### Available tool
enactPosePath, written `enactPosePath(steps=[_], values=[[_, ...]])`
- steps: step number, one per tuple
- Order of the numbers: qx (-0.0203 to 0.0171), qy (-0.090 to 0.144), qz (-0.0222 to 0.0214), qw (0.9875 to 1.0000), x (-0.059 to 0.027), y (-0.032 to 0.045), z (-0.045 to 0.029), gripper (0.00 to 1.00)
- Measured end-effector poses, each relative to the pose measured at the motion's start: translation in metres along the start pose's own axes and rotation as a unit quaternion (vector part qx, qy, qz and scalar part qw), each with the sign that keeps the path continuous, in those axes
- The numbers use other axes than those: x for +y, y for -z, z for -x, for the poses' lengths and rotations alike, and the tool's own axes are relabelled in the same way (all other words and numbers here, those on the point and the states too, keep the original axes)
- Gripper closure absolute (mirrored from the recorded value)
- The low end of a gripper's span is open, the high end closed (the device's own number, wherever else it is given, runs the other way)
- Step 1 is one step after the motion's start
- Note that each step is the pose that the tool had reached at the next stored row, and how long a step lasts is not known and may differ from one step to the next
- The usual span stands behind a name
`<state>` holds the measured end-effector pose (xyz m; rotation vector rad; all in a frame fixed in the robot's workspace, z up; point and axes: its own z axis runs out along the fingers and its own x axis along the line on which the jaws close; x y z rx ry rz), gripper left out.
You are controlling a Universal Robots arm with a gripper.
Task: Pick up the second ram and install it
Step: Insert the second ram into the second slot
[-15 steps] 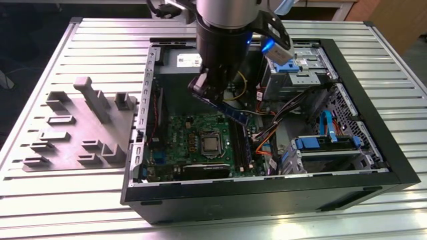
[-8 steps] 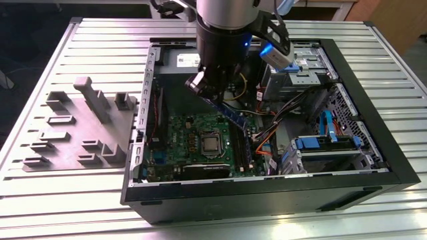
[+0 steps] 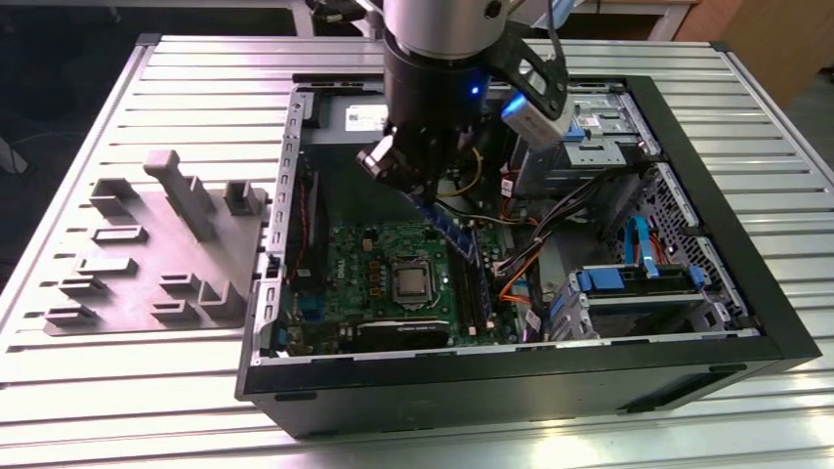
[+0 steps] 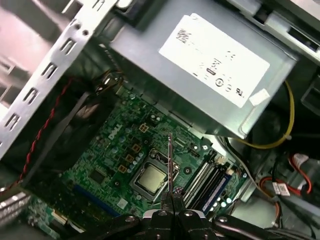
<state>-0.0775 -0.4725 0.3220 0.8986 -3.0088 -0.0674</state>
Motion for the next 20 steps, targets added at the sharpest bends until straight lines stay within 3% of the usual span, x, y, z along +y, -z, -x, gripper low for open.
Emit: enactPosePath(steps=[5, 10, 15, 20], values=[[-0.0018, -0.045, -0.0006, 0.999, 0.0, -0.0005, 0.0, 0.88], [-0.0037, -0.091, -0.0011, 0.9959, -0.0001, -0.0011, 0.0, 0.88], [-0.0056, -0.136, -0.0016, 0.9907, -0.0001, -0.0018, 0.0, 0.88], [-0.0075, -0.181, -0.0021, 0.9835, -0.0001, -0.0026, 0.0, 0.88]])
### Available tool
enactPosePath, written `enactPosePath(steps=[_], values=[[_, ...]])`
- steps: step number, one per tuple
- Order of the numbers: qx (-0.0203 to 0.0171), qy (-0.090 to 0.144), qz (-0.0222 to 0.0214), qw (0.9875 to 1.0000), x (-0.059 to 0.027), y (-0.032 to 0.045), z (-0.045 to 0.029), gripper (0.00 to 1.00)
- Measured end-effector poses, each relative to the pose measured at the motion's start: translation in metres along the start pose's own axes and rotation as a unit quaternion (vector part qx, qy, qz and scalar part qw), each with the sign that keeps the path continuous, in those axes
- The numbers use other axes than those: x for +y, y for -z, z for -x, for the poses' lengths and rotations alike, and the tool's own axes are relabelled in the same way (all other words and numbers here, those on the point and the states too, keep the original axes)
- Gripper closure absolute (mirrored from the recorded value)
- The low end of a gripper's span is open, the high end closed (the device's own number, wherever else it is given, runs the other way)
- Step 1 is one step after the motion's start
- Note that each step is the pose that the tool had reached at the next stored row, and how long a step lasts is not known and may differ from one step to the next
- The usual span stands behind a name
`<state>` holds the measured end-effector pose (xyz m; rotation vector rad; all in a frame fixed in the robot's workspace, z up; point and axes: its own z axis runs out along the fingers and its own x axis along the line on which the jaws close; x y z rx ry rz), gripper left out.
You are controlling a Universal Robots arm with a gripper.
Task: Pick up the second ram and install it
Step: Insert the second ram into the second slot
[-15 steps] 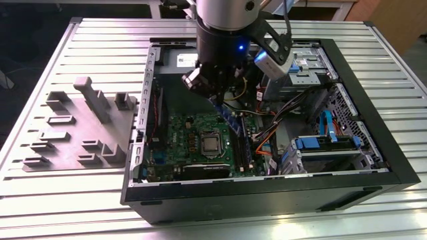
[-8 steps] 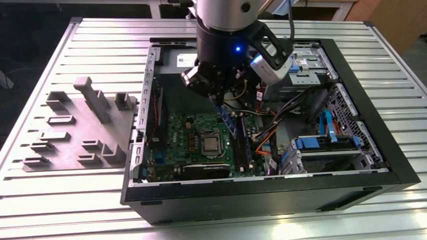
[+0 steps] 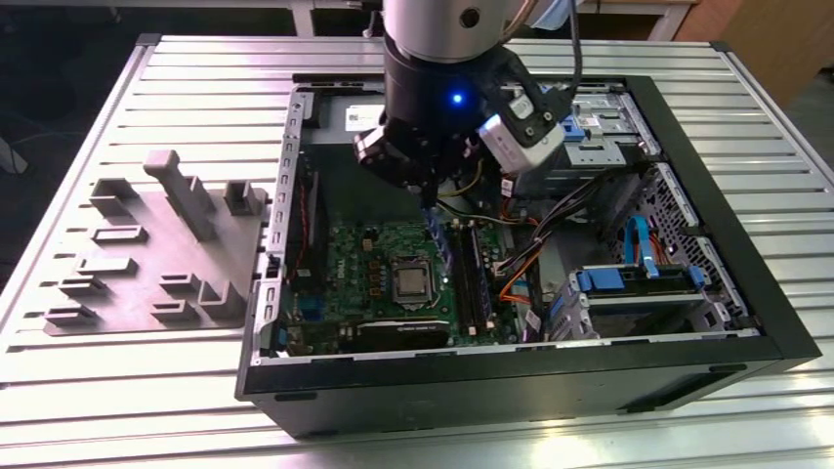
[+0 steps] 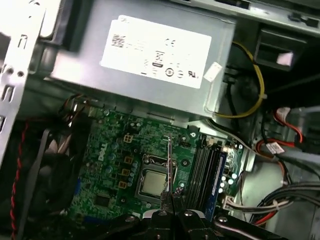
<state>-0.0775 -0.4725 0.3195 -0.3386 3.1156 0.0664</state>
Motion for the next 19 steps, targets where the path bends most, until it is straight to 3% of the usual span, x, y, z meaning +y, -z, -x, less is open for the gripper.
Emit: enactPosePath(steps=[5, 11, 19], values=[[-0.0019, -0.045, -0.0005, 0.999, 0.0, -0.0008, 0.0, 0.88], [-0.0038, -0.093, -0.0011, 0.9956, -0.0001, -0.0015, 0.0, 0.88], [-0.004, -0.095, -0.001, 0.9955, -0.0005, -0.0017, 0.0019, 0.88]])
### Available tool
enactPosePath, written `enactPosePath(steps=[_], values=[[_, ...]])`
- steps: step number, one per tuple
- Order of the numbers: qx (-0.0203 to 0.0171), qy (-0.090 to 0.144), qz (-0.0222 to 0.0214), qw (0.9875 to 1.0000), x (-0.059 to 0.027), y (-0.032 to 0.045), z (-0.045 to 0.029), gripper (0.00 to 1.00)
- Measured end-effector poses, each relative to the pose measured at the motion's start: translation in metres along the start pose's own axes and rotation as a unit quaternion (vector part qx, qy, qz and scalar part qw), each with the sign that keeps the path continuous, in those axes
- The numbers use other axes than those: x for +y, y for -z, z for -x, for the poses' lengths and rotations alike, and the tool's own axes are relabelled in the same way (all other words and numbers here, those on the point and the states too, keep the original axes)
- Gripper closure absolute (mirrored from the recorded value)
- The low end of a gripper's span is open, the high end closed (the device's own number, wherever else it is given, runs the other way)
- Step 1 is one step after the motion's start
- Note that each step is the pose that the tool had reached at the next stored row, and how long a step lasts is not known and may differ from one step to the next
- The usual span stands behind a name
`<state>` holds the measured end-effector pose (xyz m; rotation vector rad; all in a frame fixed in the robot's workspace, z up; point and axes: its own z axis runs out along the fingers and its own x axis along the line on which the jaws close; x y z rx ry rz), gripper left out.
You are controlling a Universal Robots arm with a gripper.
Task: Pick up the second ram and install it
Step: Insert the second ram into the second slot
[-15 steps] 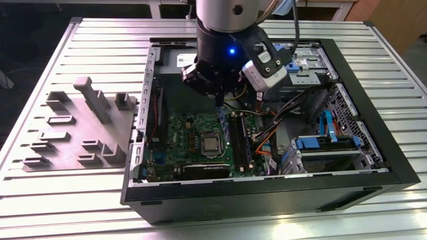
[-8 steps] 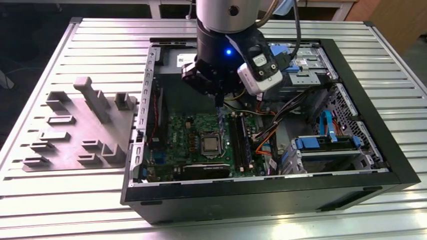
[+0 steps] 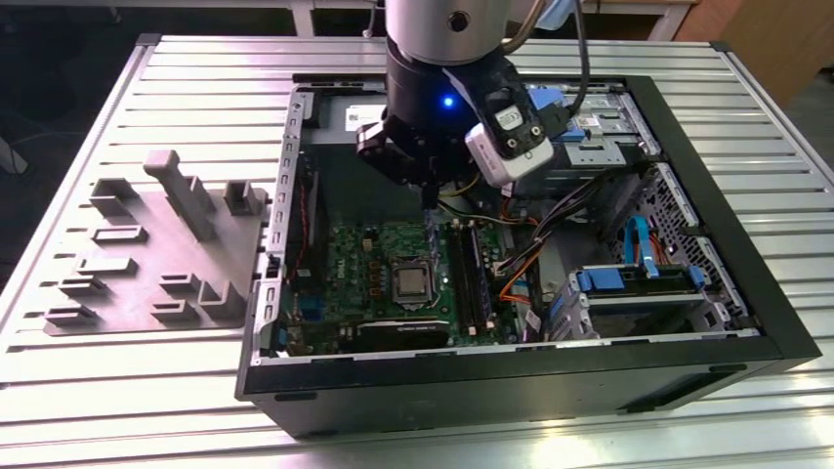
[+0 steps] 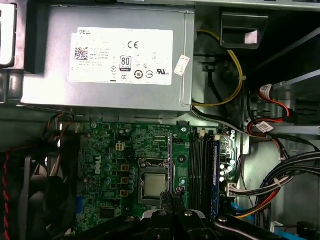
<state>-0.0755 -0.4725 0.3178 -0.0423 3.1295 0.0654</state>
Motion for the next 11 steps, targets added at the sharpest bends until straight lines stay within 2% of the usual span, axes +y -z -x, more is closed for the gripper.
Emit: enactPosePath(steps=[11], values=[[-0.0001, -0.003, -0.0001, 1.0, -0.0004, -0.0009, 0.0135, 0.88]])
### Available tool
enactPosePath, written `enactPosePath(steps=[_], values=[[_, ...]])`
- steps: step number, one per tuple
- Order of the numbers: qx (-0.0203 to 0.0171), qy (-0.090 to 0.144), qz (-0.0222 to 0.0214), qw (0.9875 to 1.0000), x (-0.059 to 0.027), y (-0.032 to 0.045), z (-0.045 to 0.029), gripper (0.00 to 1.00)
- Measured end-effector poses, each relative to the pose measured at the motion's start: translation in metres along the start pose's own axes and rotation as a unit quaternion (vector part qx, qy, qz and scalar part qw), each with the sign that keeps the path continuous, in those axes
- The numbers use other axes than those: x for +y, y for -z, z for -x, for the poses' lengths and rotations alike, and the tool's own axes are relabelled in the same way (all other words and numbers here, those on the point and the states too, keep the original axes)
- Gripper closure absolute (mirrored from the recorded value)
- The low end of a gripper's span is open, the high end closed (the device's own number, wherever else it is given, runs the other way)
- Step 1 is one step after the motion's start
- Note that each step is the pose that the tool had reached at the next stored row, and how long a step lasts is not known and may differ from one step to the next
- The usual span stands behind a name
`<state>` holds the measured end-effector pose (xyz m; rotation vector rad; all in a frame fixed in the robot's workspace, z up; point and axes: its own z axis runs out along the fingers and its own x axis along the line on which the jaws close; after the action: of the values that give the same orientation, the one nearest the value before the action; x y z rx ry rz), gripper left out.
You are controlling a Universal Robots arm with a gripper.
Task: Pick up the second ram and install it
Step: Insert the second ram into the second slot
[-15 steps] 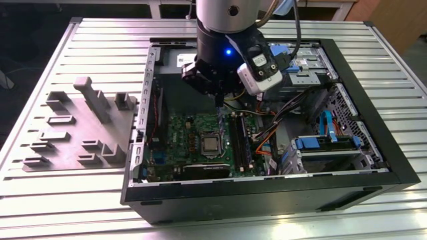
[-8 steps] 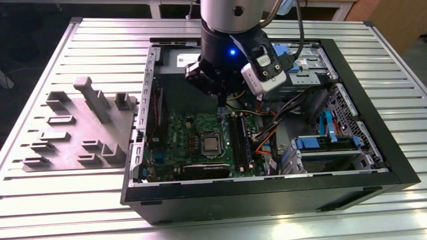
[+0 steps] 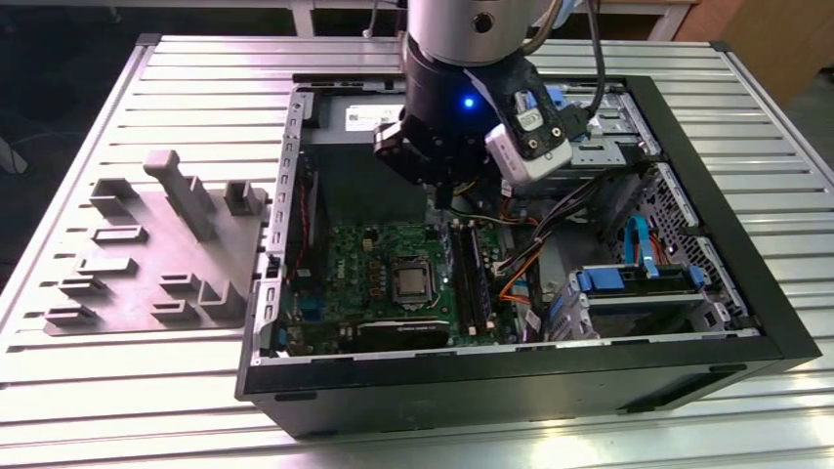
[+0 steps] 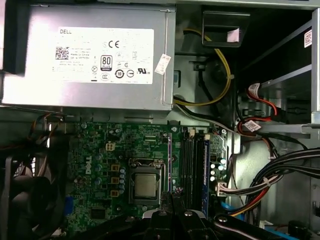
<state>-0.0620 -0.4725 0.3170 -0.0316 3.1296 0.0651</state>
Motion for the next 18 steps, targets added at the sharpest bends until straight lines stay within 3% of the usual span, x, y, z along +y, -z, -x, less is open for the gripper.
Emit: enactPosePath(steps=[8, 18], values=[[-0.0001, -0.002, 0.0001, 1.0, -0.0008, -0.0082, 0.0041, 0.88], [-0.0002, -0.005, 0.0004, 1.0, -0.0019, -0.0193, 0.0168, 0.88]])
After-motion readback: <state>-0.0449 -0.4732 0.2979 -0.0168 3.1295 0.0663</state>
